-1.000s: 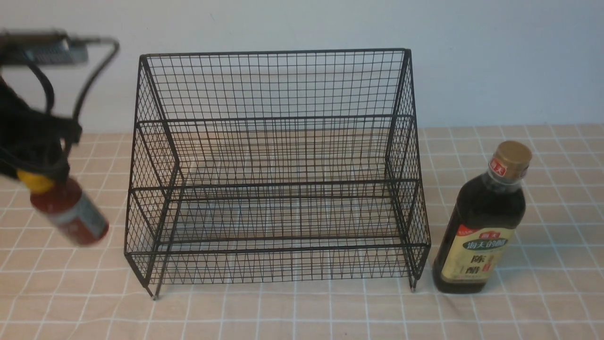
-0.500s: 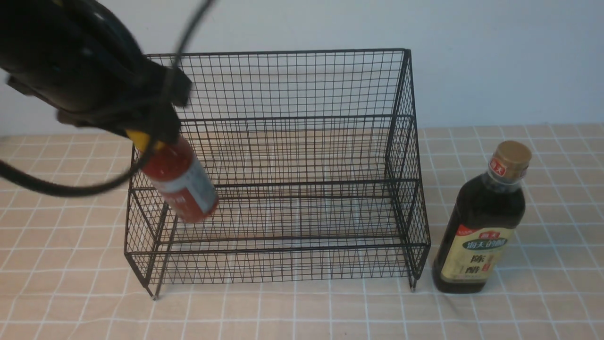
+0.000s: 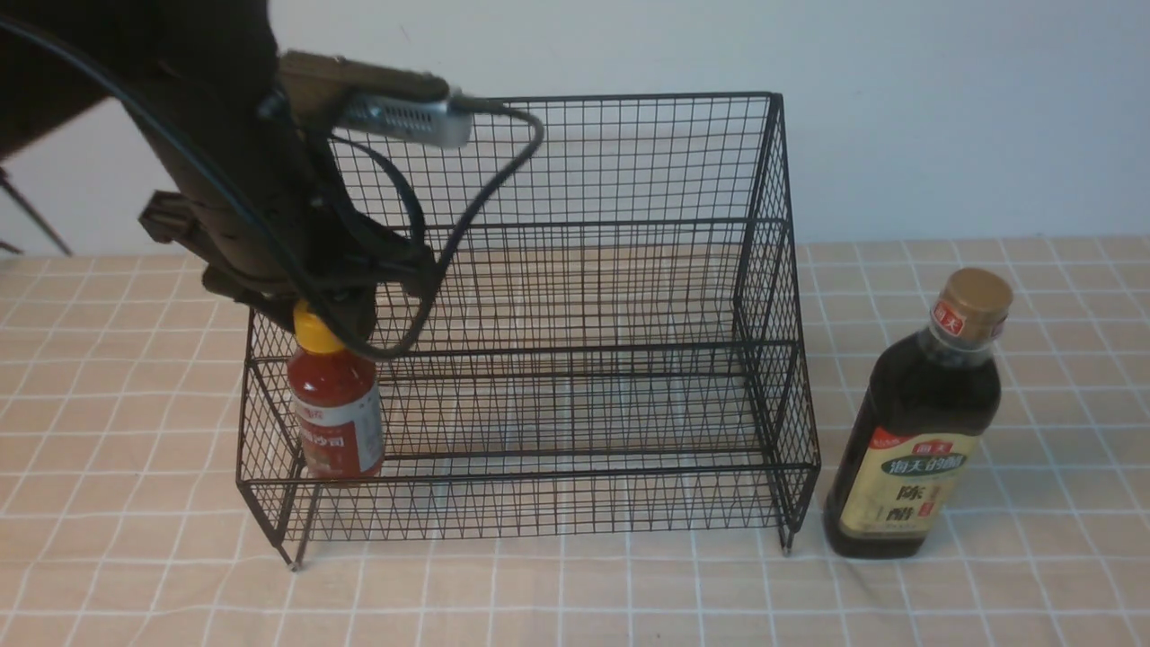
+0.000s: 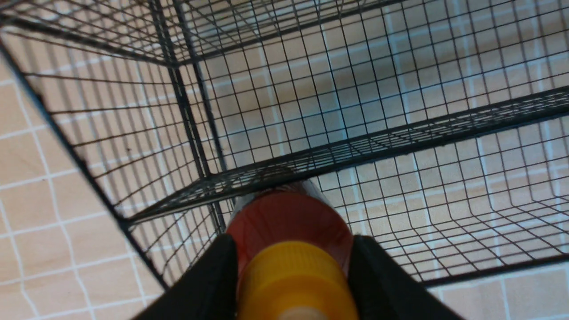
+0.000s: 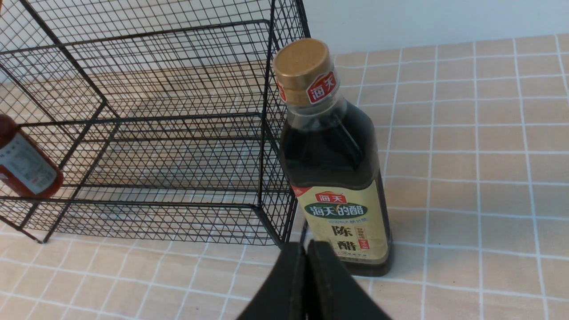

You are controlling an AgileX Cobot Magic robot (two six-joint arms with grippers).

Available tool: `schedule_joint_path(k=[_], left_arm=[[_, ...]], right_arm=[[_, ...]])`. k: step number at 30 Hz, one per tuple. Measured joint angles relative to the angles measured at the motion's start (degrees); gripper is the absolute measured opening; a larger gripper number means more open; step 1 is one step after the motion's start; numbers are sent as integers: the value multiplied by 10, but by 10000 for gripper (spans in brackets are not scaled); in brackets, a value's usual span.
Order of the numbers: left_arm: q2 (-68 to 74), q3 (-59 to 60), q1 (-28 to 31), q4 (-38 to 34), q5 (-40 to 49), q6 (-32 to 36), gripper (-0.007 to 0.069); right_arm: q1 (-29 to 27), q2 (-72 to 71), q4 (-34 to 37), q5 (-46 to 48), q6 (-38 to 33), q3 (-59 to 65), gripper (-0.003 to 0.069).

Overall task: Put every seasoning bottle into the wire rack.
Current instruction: Use the left arm to put the condiment bottle back on the shelf

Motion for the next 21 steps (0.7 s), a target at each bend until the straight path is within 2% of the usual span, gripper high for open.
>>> schedule_joint_path(k=[5,9,16,21], left_arm=[[33,0,0,-4,-1,0,287],[49,-2,-1,-5,-1,-2,303],[57,-2,-1,2,-10,-17,456],[52,-5,-1,2,-10,-17,489]], right_arm=[[0,1,-9,8,-15,-9,-14],[0,34,-17,69,-15,-65,-14],[0,149,-62,191,-15,-212,-14],[0,232,-74,241,-10,-310,24]])
